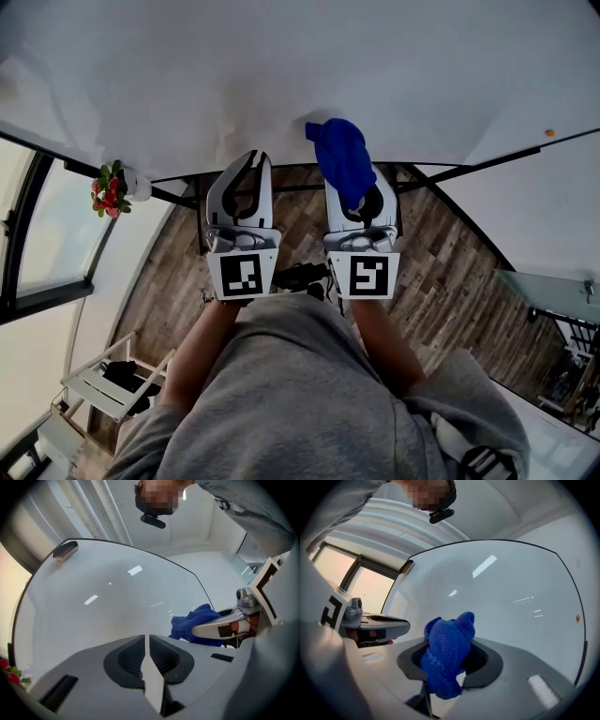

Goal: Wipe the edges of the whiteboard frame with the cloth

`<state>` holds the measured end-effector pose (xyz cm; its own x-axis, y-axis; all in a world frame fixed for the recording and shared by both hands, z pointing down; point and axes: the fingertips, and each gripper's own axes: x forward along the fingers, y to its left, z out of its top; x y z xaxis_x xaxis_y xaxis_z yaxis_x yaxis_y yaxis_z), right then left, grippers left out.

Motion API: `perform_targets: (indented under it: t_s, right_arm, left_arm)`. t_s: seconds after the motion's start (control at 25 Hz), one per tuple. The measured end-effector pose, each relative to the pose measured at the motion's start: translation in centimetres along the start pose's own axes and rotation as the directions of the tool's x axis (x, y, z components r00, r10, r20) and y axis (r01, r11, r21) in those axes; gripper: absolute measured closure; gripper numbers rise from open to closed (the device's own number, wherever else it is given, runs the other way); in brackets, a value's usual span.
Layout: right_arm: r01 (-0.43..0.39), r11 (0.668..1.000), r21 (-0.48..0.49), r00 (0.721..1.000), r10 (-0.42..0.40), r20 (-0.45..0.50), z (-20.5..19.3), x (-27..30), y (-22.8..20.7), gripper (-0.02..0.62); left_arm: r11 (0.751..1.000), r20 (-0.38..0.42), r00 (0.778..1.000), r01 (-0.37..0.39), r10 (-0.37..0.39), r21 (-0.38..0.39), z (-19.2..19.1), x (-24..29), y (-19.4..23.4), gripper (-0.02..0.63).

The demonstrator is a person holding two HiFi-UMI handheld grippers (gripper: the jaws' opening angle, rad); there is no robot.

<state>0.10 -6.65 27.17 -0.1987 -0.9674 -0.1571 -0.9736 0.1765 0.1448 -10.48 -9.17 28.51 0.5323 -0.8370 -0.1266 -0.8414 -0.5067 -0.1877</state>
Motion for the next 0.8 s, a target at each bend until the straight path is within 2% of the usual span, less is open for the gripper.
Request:
perform_targets:
  t_s: [0.16, 0.32, 0.8]
  right_arm:
    - [-0.002, 1.0, -0.008, 1.0, 0.002, -0.025, -0.9, -0.2, 0.1, 0.446]
    - [0.012, 1.0, 0.005, 0.999, -0.012, -0.029, -1.4, -0.4, -0.3, 0.446]
    - [0.018, 1.0, 0.003, 0.996, -0.018, -0.092, -4.7, -1.7, 0.2, 0.447]
  left_arm:
    - [1.0, -0.056, 0.998, -0.006, 0.005, -0.023, -1.6, 0.0, -0.2, 0.572]
    - [0.998, -0.068, 0.998, 0.0, -0.005, -0.069, -2.5, 0.1, -0.8, 0.574]
    - [0.994, -0.145, 0.989, 0.0, -0.017, -0.11, -5.9, -0.4, -1.8, 0.581]
